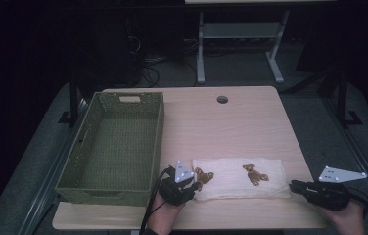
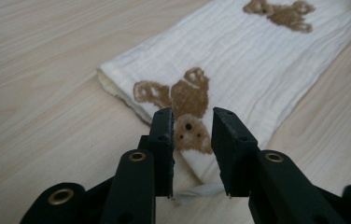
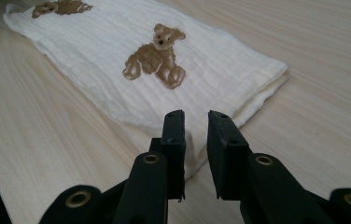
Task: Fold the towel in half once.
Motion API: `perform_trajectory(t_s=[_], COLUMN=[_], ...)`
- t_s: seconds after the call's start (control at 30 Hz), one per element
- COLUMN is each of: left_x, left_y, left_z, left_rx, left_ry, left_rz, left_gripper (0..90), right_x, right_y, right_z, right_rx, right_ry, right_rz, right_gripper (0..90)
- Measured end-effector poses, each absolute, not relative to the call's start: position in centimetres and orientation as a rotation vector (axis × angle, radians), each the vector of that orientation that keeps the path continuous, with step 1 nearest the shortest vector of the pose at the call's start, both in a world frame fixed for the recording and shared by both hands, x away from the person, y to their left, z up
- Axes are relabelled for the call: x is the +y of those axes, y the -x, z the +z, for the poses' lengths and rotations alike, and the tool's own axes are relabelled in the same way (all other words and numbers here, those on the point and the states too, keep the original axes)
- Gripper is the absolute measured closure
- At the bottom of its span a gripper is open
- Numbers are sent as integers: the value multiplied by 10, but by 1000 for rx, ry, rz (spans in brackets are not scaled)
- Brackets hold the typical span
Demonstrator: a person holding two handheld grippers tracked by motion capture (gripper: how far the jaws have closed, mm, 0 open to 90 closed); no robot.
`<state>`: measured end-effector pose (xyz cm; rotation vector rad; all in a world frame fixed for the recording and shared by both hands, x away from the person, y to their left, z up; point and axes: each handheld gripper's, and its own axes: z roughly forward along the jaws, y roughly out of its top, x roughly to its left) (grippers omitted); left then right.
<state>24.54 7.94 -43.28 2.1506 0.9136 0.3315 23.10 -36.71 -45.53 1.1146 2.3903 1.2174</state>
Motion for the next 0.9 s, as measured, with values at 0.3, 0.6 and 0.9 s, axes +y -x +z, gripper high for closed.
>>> perform_trajectory(t_s=[0.3,0.6,0.9], left_x=[68,64,59], left_y=[-255,-285,-322], left_z=[-434,-435,-444], left_rx=[906,910,956], left_ry=[-2150,-2155,-2144], left_rz=[330,355,373], left_gripper=[579,540,550], right_x=[-364,-358,-361], right_y=[-240,-270,-307], right_z=[-449,-452,-456], right_rx=[2370,2361,2337], right_ry=[-1097,-1095,-1133], right_rz=[1229,1201,1184], right_gripper=[744,711,694])
